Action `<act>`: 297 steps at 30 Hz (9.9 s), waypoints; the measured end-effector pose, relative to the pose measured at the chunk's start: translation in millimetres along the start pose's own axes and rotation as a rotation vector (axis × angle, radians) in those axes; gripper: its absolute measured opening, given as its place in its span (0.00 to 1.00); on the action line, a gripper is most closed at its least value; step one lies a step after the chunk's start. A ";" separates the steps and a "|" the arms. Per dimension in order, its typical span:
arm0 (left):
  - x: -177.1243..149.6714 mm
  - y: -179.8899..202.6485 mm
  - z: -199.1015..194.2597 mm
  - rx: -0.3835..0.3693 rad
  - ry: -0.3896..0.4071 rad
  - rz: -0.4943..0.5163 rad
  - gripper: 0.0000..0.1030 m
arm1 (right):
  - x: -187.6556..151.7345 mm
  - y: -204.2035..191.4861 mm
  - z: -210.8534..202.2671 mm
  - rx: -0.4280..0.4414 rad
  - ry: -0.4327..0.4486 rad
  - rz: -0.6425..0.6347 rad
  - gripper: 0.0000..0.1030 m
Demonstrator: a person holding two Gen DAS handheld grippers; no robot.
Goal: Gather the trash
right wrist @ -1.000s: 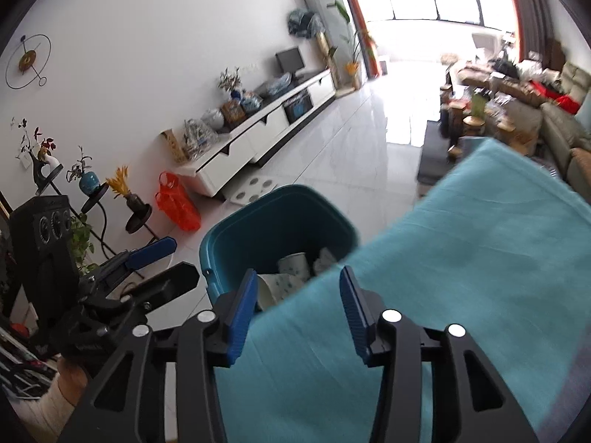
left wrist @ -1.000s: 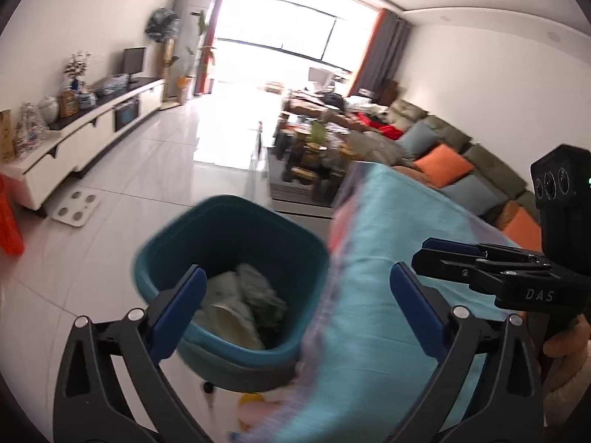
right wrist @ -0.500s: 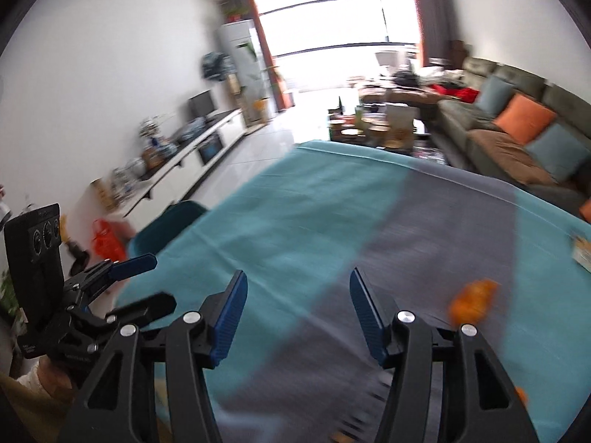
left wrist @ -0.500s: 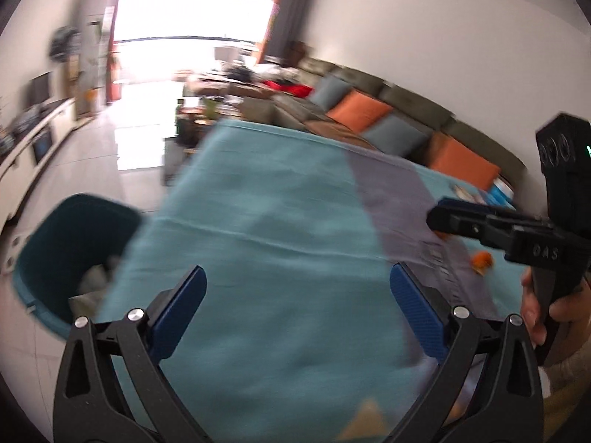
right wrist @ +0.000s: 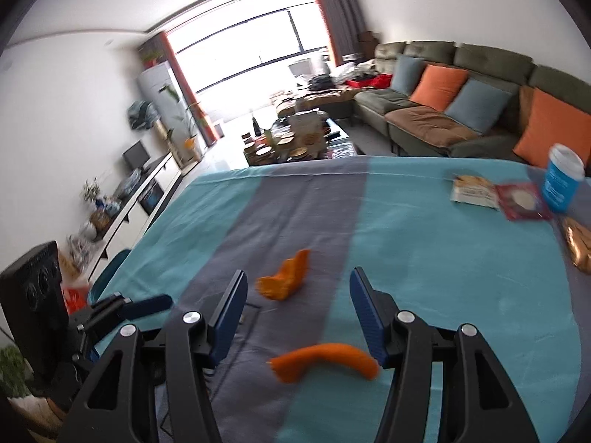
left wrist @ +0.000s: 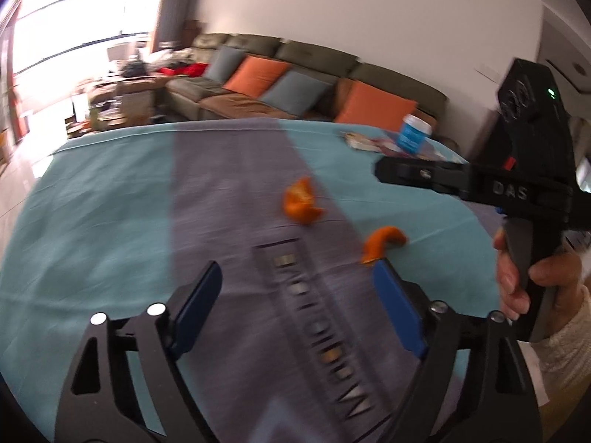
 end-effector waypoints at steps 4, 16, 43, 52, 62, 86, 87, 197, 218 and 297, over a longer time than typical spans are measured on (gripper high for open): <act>11.3 24.5 27.4 -0.052 -0.036 0.046 0.67 | -1.5 18.4 -3.0 -0.003 0.009 0.039 0.54; 17.7 55.4 90.9 -0.109 -0.205 0.104 0.23 | -6.8 39.0 2.7 0.018 -0.004 0.094 0.54; -23.6 -39.2 -22.8 -0.009 -0.092 -0.092 0.13 | -6.0 -13.0 90.1 0.074 -0.182 0.067 0.40; -36.5 -64.1 -43.3 0.038 -0.076 -0.148 0.13 | -8.2 -10.2 91.9 0.062 -0.183 0.092 0.20; -39.5 -76.6 -60.0 0.078 -0.049 -0.180 0.13 | -6.3 -21.8 80.8 0.121 -0.163 0.087 0.19; -52.6 -100.5 -99.3 0.162 -0.008 -0.250 0.13 | -15.5 -101.0 69.3 0.298 -0.187 -0.025 0.19; -53.5 -102.2 -102.1 0.168 -0.005 -0.253 0.13 | -15.5 -103.9 70.0 0.302 -0.191 -0.029 0.19; -132.7 -263.5 -211.7 0.597 0.099 -0.630 0.13 | -44.0 -371.9 217.1 0.530 -0.499 -0.397 0.19; -152.6 -288.5 -197.5 0.630 0.059 -0.694 0.13 | -60.6 -404.2 245.9 0.459 -0.562 -0.440 0.20; -42.0 -45.7 -136.3 0.659 0.382 -0.165 0.95 | -46.3 -113.1 -21.2 -0.051 0.286 -0.167 0.94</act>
Point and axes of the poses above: each gripper's, at about its wrist camera, not at the fingertips, and z roughly the way its jaws point, y to its right, x to its top, the point moved 1 cm from there along z, roughly the way its jaws point, and after that the axes turned 4 degrees about z, right-handed, at the moved point
